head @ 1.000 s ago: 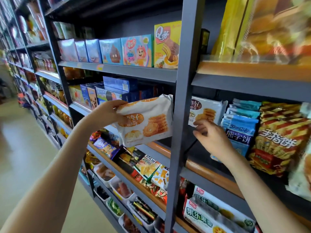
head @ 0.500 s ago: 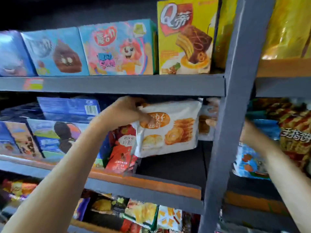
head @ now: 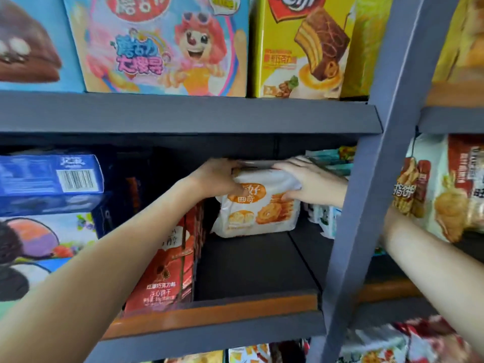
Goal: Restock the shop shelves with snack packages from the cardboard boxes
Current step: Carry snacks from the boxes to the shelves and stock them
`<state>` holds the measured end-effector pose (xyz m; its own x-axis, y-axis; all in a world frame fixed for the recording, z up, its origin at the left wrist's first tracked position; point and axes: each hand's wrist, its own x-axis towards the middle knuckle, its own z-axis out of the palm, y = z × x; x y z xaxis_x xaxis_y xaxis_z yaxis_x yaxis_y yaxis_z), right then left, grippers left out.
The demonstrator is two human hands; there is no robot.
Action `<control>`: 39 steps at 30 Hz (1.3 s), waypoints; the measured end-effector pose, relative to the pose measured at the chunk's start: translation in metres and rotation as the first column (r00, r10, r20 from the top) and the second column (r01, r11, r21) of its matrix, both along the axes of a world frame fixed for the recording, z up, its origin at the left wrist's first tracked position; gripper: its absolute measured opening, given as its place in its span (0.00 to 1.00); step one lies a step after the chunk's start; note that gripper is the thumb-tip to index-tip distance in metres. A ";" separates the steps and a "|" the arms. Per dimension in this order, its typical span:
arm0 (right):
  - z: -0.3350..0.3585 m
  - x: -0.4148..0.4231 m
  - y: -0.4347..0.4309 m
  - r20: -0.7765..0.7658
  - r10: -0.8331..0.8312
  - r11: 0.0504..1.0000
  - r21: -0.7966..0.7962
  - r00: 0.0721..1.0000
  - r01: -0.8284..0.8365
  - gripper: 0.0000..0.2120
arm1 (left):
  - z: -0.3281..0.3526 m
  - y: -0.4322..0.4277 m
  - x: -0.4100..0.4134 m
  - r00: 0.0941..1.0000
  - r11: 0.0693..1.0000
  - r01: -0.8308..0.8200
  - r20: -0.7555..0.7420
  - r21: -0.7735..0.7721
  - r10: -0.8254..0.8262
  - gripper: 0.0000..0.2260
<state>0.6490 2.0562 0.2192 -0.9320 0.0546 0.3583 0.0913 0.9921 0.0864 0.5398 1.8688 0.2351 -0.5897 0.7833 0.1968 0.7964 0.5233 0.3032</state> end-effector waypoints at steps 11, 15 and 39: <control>-0.009 -0.023 -0.004 0.012 -0.150 0.962 0.234 0.989 0.143 0.43 | -0.016 0.027 -0.012 0.889 0.966 -0.254 -0.407 -0.056 0.210 0.17; -0.013 -0.027 0.001 -0.016 -0.160 0.960 0.230 0.987 0.160 0.44 | -0.017 0.030 -0.017 0.902 0.982 -0.179 -0.409 -0.055 0.142 0.19; -0.037 0.028 -0.002 -0.199 0.111 0.866 -0.462 0.974 -0.193 0.23 | -0.067 0.018 0.044 0.967 0.818 -0.090 -0.148 0.568 0.209 0.16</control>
